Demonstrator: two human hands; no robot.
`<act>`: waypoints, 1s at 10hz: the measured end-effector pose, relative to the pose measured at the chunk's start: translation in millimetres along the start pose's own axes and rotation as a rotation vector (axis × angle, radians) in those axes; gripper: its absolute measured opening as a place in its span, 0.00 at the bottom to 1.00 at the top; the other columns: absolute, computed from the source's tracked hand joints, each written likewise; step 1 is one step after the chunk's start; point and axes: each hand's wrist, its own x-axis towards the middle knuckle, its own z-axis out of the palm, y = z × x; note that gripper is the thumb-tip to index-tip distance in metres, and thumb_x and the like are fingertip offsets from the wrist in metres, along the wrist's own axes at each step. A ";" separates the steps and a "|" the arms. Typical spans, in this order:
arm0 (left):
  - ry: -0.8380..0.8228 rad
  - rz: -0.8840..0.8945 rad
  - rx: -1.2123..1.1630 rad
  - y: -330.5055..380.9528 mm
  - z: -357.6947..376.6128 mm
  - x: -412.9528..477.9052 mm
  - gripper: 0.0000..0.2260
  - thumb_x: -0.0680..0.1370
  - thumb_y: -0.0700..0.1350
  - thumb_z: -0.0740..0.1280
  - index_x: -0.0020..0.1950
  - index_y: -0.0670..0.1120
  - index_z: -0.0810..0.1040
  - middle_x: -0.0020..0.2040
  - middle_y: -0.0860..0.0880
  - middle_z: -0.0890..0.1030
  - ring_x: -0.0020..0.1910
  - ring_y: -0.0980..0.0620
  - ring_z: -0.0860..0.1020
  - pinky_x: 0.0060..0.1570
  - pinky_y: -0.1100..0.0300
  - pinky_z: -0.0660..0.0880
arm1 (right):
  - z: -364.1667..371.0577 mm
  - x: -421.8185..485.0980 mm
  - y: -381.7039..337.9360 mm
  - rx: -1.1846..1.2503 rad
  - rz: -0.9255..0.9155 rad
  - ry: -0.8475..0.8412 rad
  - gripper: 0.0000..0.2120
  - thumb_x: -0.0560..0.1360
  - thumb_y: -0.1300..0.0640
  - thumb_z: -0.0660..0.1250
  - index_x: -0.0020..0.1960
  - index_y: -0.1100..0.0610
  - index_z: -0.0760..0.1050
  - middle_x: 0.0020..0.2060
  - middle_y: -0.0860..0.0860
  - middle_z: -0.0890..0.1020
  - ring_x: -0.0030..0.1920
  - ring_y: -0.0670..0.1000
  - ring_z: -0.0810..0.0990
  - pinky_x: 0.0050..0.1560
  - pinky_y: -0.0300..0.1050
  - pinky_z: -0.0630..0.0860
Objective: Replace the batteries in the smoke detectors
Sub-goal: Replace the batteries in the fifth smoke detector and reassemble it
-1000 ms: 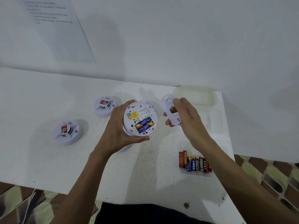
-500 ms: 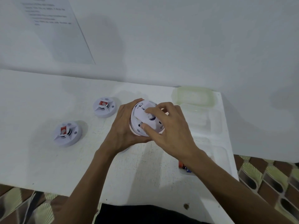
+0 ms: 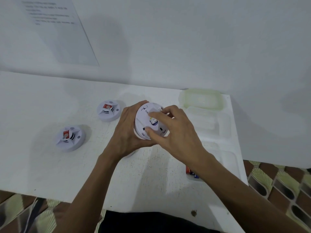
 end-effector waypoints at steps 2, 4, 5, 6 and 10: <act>0.020 -0.095 -0.217 6.7 8.7 1.8 0.50 0.49 0.84 0.56 0.67 0.64 0.52 0.63 0.57 0.58 0.55 0.85 0.59 0.62 0.77 0.53 | 7.8 -2.2 -6.2 0.003 0.070 0.057 0.18 0.72 0.45 0.71 0.60 0.50 0.79 0.53 0.54 0.76 0.53 0.53 0.74 0.46 0.38 0.71; 0.134 0.086 0.123 2.3 3.2 -0.4 0.41 0.61 0.55 0.78 0.70 0.57 0.63 0.65 0.61 0.66 0.64 0.63 0.68 0.65 0.69 0.62 | 7.6 -3.3 -13.6 0.018 0.092 0.138 0.17 0.71 0.47 0.72 0.59 0.50 0.78 0.50 0.55 0.75 0.50 0.54 0.74 0.43 0.40 0.70; 0.123 0.007 -0.028 17.4 7.0 -5.4 0.41 0.57 0.81 0.58 0.61 0.57 0.59 0.60 0.63 0.60 0.56 0.71 0.64 0.60 0.82 0.52 | 5.8 -4.3 -21.4 0.013 0.126 0.122 0.19 0.73 0.46 0.70 0.62 0.49 0.77 0.51 0.54 0.73 0.52 0.53 0.72 0.43 0.39 0.69; 0.189 0.059 0.021 18.9 13.0 -7.5 0.39 0.55 0.83 0.53 0.57 0.59 0.59 0.57 0.65 0.59 0.54 0.69 0.63 0.55 0.86 0.53 | 4.2 -5.0 -29.1 0.017 0.166 0.113 0.20 0.74 0.45 0.68 0.64 0.47 0.74 0.51 0.53 0.70 0.52 0.51 0.68 0.43 0.39 0.68; 0.176 0.106 0.135 17.9 -4.3 -5.0 0.42 0.59 0.62 0.75 0.69 0.55 0.64 0.66 0.53 0.71 0.64 0.58 0.69 0.64 0.70 0.63 | -19.0 12.1 -0.1 0.270 0.082 0.023 0.11 0.78 0.52 0.64 0.58 0.50 0.80 0.44 0.51 0.76 0.44 0.48 0.78 0.46 0.45 0.78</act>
